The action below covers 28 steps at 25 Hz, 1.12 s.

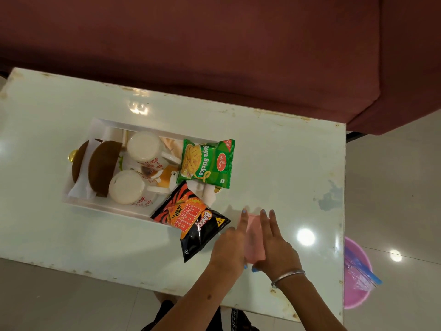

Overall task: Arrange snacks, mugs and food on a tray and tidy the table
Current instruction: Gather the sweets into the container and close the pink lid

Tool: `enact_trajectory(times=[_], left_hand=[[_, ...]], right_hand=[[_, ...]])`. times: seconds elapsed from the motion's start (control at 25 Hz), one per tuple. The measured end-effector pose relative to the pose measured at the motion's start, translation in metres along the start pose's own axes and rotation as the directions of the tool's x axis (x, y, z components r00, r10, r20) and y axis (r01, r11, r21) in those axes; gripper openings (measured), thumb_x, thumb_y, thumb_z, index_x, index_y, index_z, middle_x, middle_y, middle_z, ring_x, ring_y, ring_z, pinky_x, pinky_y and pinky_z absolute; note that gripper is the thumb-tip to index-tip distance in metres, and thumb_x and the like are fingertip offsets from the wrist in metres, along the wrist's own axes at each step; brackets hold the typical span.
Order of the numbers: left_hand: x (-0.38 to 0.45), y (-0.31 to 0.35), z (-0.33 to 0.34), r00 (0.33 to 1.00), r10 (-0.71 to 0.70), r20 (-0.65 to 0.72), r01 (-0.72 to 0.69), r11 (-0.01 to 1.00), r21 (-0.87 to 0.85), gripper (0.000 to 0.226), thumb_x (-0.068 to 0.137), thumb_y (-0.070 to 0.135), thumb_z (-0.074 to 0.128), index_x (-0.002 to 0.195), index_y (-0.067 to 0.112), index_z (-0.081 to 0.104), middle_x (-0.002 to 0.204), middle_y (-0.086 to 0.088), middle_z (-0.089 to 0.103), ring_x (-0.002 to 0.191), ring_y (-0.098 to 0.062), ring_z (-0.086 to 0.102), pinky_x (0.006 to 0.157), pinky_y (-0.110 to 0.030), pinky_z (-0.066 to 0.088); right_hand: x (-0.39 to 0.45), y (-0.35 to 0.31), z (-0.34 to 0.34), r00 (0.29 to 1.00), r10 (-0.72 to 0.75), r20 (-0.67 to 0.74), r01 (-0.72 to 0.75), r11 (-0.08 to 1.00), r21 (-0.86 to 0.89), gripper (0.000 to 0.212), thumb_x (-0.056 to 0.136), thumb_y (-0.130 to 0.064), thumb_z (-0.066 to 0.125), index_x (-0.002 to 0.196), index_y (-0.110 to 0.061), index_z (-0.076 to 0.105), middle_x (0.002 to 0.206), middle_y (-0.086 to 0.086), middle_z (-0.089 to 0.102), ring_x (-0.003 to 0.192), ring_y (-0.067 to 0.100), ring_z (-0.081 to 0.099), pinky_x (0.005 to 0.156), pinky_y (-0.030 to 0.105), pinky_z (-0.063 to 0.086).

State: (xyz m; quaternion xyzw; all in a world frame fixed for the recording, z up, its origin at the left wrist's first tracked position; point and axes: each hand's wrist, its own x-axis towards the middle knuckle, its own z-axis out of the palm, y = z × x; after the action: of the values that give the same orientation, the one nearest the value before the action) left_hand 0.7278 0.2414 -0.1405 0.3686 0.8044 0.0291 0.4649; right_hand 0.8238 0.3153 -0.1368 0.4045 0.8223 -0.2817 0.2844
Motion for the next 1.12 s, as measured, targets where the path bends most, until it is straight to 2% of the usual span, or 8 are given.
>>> enact_trajectory(times=[0.52,0.6,0.68,0.76,0.84,0.96,1.04,1.12], left_hand=[[-0.006,0.002,-0.003,0.999,-0.040,-0.018,0.038,0.992,-0.123,0.117,0.071,0.008,0.074,0.143,0.032,-0.014,0.121,-0.016,0.053,0.108,-0.027,0.056,0.087,-0.037,0.051],[-0.012,-0.003,0.003,0.996,-0.088,-0.033,0.075,0.956,-0.284,0.116,0.069,0.008,0.073,0.144,0.031,-0.012,0.121,-0.008,0.054,0.111,-0.024,0.054,0.088,-0.034,0.049],[-0.021,-0.011,0.013,0.987,-0.157,-0.034,0.120,0.859,-0.497,0.100,0.069,0.013,0.070,0.144,0.026,0.005,0.113,0.001,0.055,0.108,-0.021,0.052,0.084,-0.028,0.048],[-0.027,-0.013,0.024,0.956,-0.267,-0.121,0.118,0.729,-0.674,0.068,0.076,0.024,0.065,0.135,0.017,0.031,0.111,-0.003,0.057,0.106,-0.021,0.055,0.085,-0.030,0.048],[-0.022,-0.006,0.030,0.884,-0.398,-0.245,0.087,0.655,-0.751,0.033,0.089,0.035,0.052,0.111,0.011,0.051,0.104,-0.009,0.063,0.100,-0.025,0.060,0.084,-0.037,0.050],[0.001,0.008,0.026,0.832,-0.498,-0.244,0.174,0.652,-0.738,0.049,0.094,0.047,0.029,0.098,0.008,0.057,0.102,-0.014,0.065,0.100,-0.031,0.059,0.083,-0.037,0.046],[0.010,0.012,0.024,0.777,-0.522,-0.352,0.202,0.736,-0.646,0.067,0.092,0.053,0.017,0.091,0.003,0.062,0.094,-0.017,0.068,0.091,-0.033,0.063,0.073,-0.034,0.048],[0.015,0.011,0.025,0.744,-0.417,-0.522,0.144,0.863,-0.484,0.077,0.092,0.052,0.009,0.069,0.003,0.064,0.063,-0.015,0.068,0.060,-0.030,0.065,0.050,-0.029,0.048]], right_hand=[[0.000,-0.007,0.000,0.996,0.082,0.030,-0.083,0.996,0.024,0.130,0.061,-0.015,0.083,0.146,-0.026,-0.015,0.158,0.001,-0.015,0.110,0.030,0.061,0.084,0.038,0.054],[-0.002,0.001,0.001,0.997,0.042,0.063,-0.050,0.989,0.139,0.130,0.061,-0.010,0.081,0.145,-0.030,-0.016,0.158,0.002,-0.012,0.116,0.032,0.057,0.086,0.040,0.053],[-0.005,0.012,0.005,1.000,0.024,-0.010,-0.018,0.910,0.415,0.116,0.067,-0.006,0.074,0.147,-0.029,-0.008,0.158,0.005,0.004,0.123,0.031,0.050,0.090,0.040,0.050],[-0.007,0.016,0.015,0.953,0.249,-0.170,-0.042,0.668,0.743,0.076,0.079,-0.010,0.066,0.142,-0.024,0.024,0.144,0.009,0.039,0.106,0.023,0.057,0.082,0.034,0.050],[-0.005,0.007,0.025,0.797,0.547,-0.258,-0.086,0.525,0.847,0.025,0.090,-0.028,0.054,0.113,-0.017,0.053,0.110,0.010,0.064,0.079,0.018,0.060,0.065,0.027,0.043],[0.011,-0.011,0.033,0.718,0.643,-0.267,-0.131,0.501,0.856,0.051,0.091,-0.052,0.034,0.070,-0.009,0.051,0.062,0.004,0.056,0.062,0.025,0.053,0.051,0.025,0.032],[0.022,-0.013,0.037,0.706,0.661,-0.255,-0.166,0.504,0.848,0.061,0.091,-0.056,0.027,0.067,-0.005,0.051,0.055,0.003,0.049,0.057,0.025,0.047,0.050,0.027,0.030],[0.031,-0.008,0.042,0.701,0.672,-0.238,-0.224,0.524,0.821,0.063,0.092,-0.056,0.022,0.074,-0.006,0.056,0.056,0.000,0.048,0.060,0.025,0.046,0.055,0.031,0.032]])
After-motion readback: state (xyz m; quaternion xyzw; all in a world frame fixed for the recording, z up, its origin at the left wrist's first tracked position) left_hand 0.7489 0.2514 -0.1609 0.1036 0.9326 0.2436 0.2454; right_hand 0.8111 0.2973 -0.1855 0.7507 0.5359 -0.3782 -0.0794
